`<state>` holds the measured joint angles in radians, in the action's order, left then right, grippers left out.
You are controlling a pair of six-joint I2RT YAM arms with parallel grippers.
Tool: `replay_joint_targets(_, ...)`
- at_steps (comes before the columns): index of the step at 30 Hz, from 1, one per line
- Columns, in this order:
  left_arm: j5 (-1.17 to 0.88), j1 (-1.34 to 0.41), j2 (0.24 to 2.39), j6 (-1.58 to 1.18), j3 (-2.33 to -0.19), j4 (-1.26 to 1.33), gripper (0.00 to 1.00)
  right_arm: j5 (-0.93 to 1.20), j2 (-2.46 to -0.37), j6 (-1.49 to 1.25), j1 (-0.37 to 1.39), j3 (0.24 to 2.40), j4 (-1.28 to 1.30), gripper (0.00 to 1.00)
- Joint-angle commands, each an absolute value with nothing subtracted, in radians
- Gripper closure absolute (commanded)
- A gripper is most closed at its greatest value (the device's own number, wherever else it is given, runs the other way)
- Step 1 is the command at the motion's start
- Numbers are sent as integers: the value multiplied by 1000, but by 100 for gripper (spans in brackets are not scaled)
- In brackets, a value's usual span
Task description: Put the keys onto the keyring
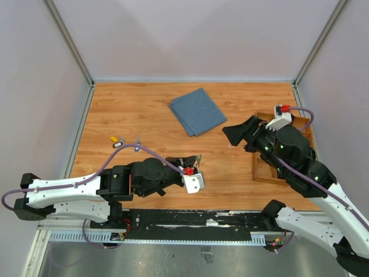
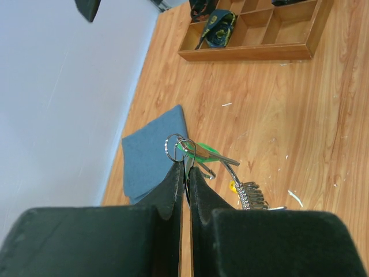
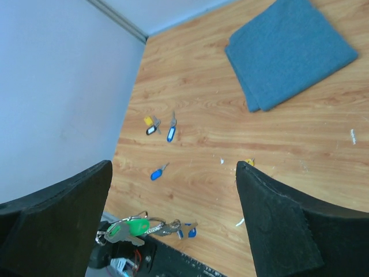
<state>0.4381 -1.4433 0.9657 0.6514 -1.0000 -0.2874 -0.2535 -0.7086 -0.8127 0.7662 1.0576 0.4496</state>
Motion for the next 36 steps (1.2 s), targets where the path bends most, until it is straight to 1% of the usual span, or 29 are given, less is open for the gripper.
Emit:
replay_joint_targets(1,464,-1445,956,665,-992,-228,100,-117,-786,-934,762,1142,521,17)
replay_joint_targets(3,467,-1445,953,664,-990,-226,100,-115,-818,-976,808,1162,511,23)
replay_joint_targets(6,472,-1445,950,664,-985,-222,99,-223,-845,-1010,930,1178,495,29)
replay_joint_targets(8,477,-1445,948,664,-984,-217,100,-252,-867,-1031,980,1199,503,32)
replay_joint_targets(14,486,-1443,944,669,-977,-209,99,-203,-922,-1066,1035,1214,490,45)
replay_joint_targets(18,495,-1441,940,669,-972,-203,99,-204,-937,-1081,1054,1224,516,47)
replay_joint_targets(24,494,-1439,937,666,-976,-201,99,-175,-943,-1102,1070,1199,483,52)
replay_joint_targets(34,493,-1437,938,667,-979,-209,100,-130,-969,-1113,1075,1194,483,53)
replay_joint_targets(36,493,-1437,939,667,-979,-209,99,-126,-973,-1112,1075,1195,482,55)
